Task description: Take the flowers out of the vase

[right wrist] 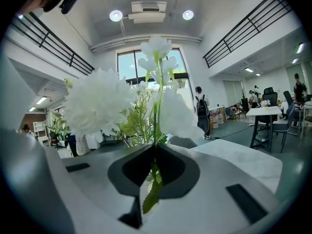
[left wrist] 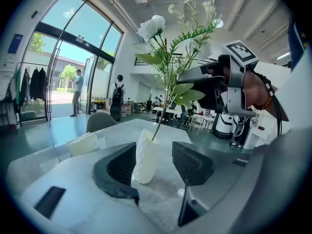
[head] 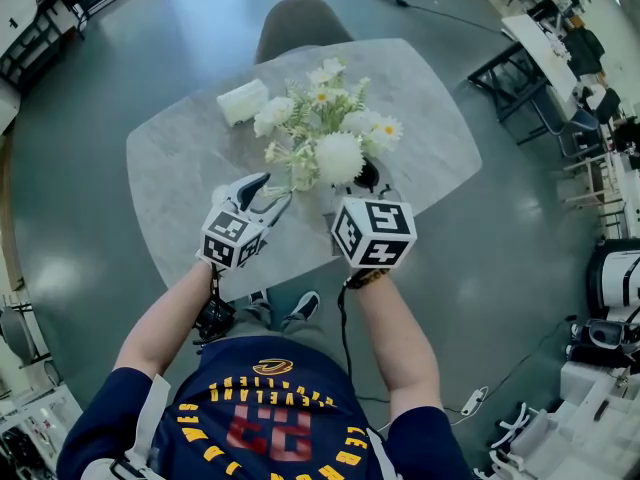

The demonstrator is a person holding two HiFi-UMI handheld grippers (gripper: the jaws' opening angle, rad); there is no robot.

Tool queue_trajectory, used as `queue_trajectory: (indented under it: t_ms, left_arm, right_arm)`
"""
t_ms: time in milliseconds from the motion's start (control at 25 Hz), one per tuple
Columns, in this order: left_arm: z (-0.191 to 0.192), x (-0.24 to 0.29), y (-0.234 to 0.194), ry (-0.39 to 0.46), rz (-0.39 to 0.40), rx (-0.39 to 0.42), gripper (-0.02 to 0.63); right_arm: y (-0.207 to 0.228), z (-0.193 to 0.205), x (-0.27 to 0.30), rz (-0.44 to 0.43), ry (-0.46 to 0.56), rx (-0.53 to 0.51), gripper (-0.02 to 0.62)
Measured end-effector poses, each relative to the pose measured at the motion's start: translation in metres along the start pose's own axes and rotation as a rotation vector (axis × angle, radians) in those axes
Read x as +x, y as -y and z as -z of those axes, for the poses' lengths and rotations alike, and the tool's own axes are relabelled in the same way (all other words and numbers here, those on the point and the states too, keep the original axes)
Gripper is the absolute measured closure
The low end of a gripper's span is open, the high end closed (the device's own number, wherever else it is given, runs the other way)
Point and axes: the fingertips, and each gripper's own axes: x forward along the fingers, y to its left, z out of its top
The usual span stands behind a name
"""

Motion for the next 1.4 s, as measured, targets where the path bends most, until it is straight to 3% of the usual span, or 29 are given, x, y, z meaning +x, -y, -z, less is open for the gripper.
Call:
queue_trajectory:
  t_ms: [280, 800, 1400]
  left_arm:
    - [-0.014, -0.016, 0.004, 0.052, 0.01, -0.042, 0.379]
    - [-0.079, -0.069, 0.023, 0.225, 0.032, -0.053, 0.379]
    - [-0.103, -0.105, 0.032, 0.297, 0.015, -0.069, 0.38]
  right_arm:
    - [-0.006, -0.024, -0.016, -0.02, 0.058, 0.006, 0.572]
    - [-0.019, -0.061, -0.049, -0.048, 0.143, -0.022, 0.572]
    - [-0.006, -0.091, -0.076, -0.04, 0.209, 0.019, 0.572]
